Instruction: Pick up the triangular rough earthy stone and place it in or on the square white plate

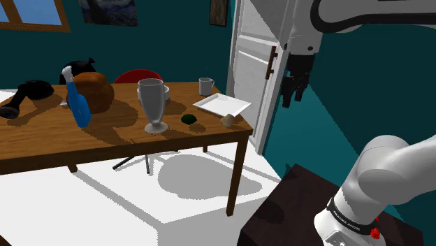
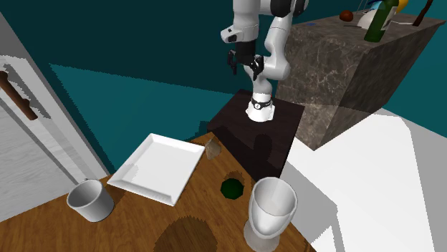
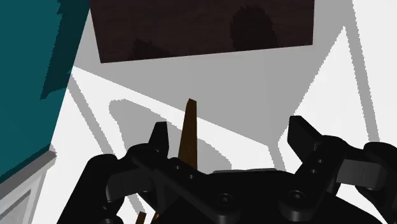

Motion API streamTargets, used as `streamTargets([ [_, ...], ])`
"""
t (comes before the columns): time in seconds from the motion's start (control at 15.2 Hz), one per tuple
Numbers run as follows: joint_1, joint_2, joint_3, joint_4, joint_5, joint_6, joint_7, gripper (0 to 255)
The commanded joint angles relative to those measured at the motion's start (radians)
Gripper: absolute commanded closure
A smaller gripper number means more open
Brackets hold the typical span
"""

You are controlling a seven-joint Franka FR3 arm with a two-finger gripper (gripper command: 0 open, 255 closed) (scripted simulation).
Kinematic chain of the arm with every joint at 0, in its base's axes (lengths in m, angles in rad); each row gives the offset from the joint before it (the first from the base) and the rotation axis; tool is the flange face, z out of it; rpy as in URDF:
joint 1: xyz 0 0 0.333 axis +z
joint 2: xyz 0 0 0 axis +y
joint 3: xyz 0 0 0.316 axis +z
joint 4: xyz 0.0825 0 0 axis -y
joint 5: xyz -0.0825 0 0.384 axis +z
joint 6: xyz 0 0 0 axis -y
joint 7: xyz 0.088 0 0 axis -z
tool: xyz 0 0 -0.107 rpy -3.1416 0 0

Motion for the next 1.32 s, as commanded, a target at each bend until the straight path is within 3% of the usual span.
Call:
streamTargets([
  [0.0,0.0,0.0,0.0,0.0,0.0,0.0,0.0,0],
  [0.59,0.001,0.26,-0.069,0.031,0.049,0.313,-0.067,0],
  [1.25,0.019,0.6,-0.135,0.201,0.182,0.56,-0.186,0],
])
